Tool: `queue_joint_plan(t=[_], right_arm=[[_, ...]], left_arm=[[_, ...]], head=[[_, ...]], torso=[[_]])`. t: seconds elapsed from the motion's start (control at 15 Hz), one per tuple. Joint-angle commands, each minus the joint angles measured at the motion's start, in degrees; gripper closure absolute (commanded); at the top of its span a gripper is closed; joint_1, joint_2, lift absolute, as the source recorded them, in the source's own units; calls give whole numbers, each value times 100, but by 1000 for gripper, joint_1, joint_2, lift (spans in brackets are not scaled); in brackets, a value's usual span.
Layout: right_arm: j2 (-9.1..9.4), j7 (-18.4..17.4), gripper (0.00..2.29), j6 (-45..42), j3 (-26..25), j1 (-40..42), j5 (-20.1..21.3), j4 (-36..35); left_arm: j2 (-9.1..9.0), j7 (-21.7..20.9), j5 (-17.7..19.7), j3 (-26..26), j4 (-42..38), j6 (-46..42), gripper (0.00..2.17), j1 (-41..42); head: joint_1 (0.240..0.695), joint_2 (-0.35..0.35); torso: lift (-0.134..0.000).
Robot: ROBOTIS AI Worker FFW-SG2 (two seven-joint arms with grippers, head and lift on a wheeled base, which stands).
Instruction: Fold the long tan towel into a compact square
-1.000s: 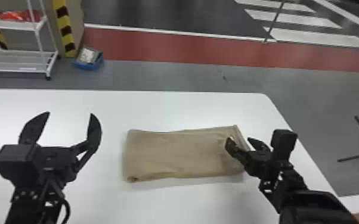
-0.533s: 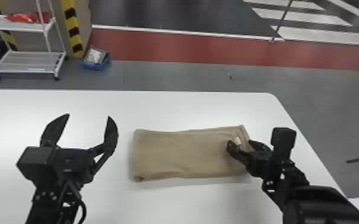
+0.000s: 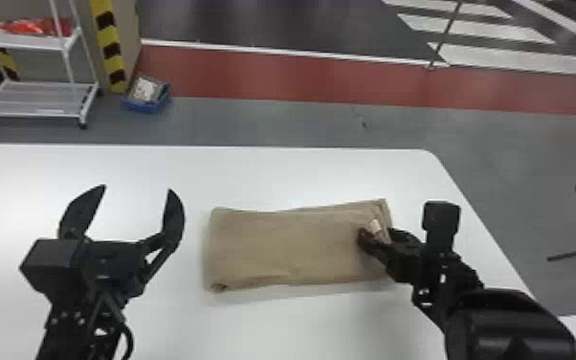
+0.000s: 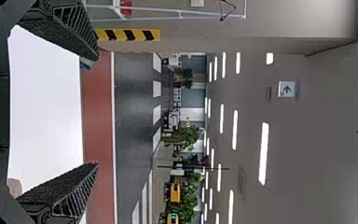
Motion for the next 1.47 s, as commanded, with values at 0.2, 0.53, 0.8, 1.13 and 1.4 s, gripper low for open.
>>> queue_joint_plan(t=[0.2, 0.53, 0.8, 1.13, 1.4], right_arm=[[4, -11, 485, -28, -17, 152, -38, -256], [-5, -2, 542, 42, -25, 99, 32, -256], [-5, 7, 748, 42, 1, 108, 15, -283], [-5, 77, 944, 148, -34, 134, -29, -379], [-5, 165, 1146, 130, -43, 275, -117, -845]], left_arm=[[-14, -26, 0, -15, -8, -25, 87, 0], [-14, -35, 0, -24, -17, -25, 90, 0], [-14, -35, 9, -33, -17, -25, 90, -8], [-14, -35, 27, -42, -44, -25, 93, -26], [-14, -35, 36, -51, -35, -8, 103, -35]], head=[[695, -186], [695, -191], [695, -190], [695, -190], [695, -186]], torso=[[-123], [-123], [-123], [-123], [-123]])
